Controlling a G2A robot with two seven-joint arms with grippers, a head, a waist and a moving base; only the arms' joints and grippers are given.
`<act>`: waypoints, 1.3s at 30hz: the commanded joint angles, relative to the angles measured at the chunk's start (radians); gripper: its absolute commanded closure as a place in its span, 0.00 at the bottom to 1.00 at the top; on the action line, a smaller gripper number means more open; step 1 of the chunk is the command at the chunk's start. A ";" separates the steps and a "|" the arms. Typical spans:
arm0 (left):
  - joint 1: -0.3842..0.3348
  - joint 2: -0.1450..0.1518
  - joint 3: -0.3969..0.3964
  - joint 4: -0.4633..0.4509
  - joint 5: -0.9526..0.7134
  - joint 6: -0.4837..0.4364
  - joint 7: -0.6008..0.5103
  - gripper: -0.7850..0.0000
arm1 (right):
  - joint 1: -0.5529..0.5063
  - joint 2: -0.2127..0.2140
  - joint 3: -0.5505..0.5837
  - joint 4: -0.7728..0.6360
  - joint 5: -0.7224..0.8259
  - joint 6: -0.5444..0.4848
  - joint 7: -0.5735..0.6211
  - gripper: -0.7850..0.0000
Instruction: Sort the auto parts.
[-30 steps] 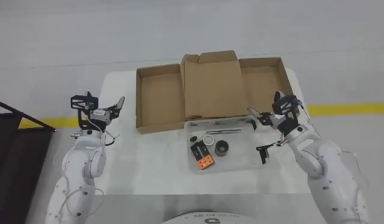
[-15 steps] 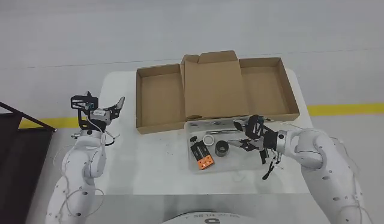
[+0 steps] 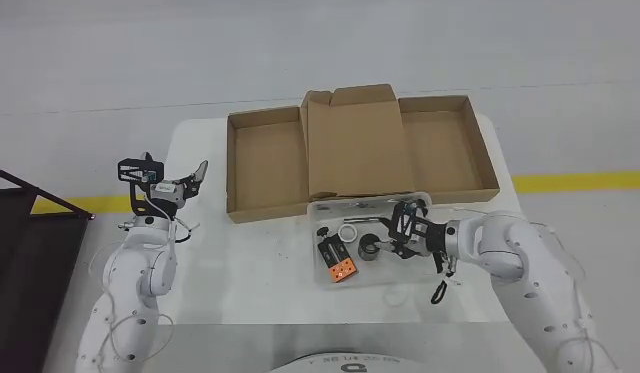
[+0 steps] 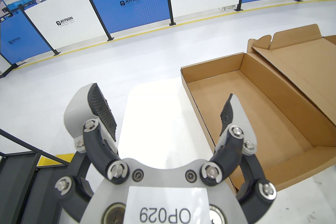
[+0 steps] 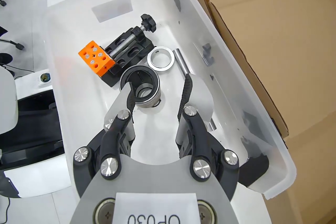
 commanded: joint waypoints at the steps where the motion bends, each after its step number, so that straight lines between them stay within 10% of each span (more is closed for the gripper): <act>1: 0.000 0.000 0.000 0.000 0.000 0.000 0.000 0.00 | 0.001 0.001 -0.008 -0.008 -0.028 0.023 -0.006 0.51; 39: 0.000 0.000 0.000 0.000 0.000 0.000 0.000 0.00 | 0.049 0.022 -0.153 -0.017 -0.168 0.146 0.042 0.62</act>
